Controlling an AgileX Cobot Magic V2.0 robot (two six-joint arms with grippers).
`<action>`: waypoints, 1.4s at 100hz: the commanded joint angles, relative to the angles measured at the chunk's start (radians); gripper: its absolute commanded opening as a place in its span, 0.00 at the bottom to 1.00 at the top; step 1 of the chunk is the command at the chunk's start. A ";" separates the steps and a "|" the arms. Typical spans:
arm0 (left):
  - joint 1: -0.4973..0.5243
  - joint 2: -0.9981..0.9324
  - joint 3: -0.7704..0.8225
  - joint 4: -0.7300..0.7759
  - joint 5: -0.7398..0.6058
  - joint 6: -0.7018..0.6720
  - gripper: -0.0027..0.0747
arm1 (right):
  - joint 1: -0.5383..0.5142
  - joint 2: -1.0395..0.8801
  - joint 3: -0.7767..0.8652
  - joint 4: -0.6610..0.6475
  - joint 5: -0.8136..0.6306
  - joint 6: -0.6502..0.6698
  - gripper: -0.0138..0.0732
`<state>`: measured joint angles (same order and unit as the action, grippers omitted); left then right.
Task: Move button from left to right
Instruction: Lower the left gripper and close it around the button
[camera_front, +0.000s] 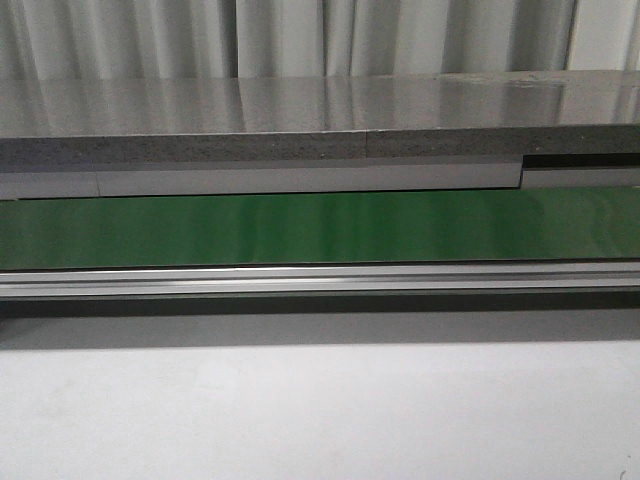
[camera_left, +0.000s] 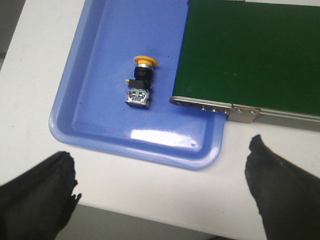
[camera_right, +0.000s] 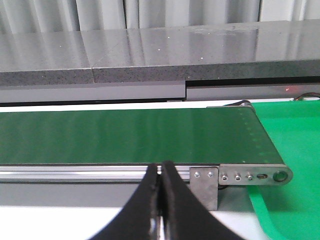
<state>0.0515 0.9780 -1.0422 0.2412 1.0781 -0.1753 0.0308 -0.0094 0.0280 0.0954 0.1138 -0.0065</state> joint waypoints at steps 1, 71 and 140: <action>0.023 0.065 -0.076 0.021 -0.078 0.000 0.88 | -0.003 -0.016 -0.018 -0.009 -0.082 -0.002 0.08; 0.381 0.672 -0.307 -0.256 -0.182 0.211 0.88 | -0.003 -0.016 -0.018 -0.009 -0.082 -0.002 0.08; 0.381 0.861 -0.309 -0.302 -0.227 0.235 0.88 | -0.003 -0.016 -0.018 -0.009 -0.082 -0.002 0.08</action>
<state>0.4308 1.8682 -1.3208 -0.0475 0.8837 0.0613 0.0308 -0.0094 0.0280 0.0954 0.1138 -0.0065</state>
